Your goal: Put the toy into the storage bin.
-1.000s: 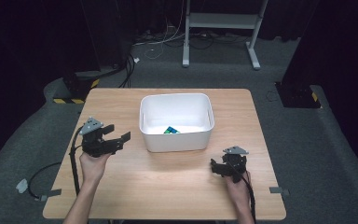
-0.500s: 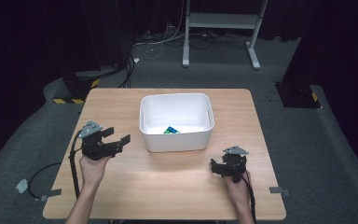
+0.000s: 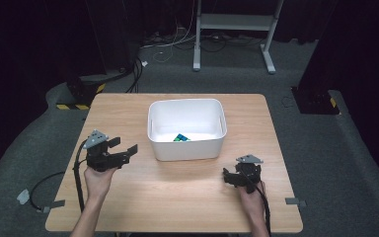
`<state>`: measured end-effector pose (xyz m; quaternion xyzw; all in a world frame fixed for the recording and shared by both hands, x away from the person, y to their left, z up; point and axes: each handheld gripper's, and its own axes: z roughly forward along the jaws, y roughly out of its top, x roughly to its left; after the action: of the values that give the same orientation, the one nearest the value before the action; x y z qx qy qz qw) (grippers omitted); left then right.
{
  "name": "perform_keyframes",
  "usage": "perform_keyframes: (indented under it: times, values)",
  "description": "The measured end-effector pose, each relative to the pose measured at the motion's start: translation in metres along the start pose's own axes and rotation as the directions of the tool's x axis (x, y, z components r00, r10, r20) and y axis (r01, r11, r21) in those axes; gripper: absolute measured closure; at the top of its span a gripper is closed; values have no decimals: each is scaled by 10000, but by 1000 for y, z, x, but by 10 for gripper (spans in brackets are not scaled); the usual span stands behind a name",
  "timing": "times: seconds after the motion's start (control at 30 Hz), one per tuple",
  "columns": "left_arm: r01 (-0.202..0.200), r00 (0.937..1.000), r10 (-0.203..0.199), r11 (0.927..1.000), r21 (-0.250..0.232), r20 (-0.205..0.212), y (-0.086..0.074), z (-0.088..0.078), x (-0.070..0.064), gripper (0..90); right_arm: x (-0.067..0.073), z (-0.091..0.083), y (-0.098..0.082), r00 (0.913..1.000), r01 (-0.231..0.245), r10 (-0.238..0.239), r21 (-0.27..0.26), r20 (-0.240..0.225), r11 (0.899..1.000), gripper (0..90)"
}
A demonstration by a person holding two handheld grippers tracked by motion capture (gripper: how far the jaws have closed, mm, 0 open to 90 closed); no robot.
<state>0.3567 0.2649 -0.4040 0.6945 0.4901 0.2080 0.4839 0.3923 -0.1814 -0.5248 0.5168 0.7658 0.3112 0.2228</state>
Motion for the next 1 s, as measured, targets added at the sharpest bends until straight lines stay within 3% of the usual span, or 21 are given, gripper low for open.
perform_keyframes:
  times: [1.0]
  values:
    - [149, 9999, -148, 9999, 62, -24, -13, -3, 3, 214, 0, 0, 0, 10000, -2, 2, 1, 0, 10000, 134]
